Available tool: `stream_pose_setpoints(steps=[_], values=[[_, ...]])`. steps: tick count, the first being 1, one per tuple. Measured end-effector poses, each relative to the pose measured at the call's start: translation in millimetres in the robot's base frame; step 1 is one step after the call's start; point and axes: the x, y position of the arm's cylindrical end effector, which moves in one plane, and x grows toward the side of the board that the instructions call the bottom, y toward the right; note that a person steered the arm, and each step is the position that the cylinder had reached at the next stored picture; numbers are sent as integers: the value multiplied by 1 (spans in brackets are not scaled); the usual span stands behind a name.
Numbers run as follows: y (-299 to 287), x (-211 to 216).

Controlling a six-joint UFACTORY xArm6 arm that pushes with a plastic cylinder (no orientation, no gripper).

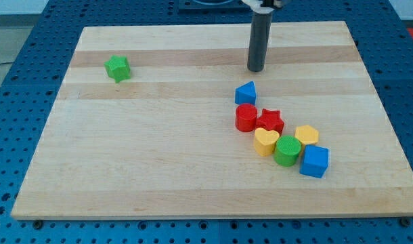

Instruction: Push the red circle to the bottom of the green star

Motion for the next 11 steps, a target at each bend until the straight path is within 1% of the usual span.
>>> stream_pose_setpoints(steps=[1,2,3,4,5,6,11], values=[[0,0],[0,13],[7,45],[39,53],[41,67],[35,94],[32,99]])
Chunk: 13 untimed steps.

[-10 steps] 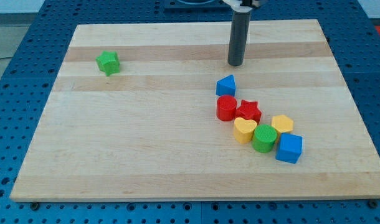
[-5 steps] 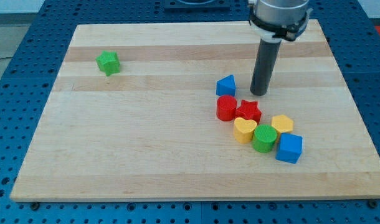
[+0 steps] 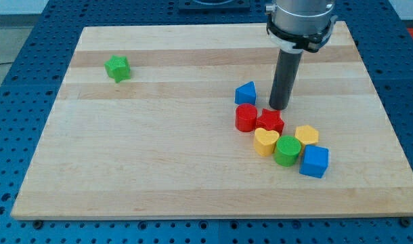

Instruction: Push the red circle to the bottom of the green star

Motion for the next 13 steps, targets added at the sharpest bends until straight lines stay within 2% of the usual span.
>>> stream_pose_setpoints(steps=[2,4,6,7,8,9,10,11,13], values=[[38,50],[-51,32],[-182,28],[-170,9],[-190,-9],[-239,-9],[-251,13],[-241,67],[-262,27]])
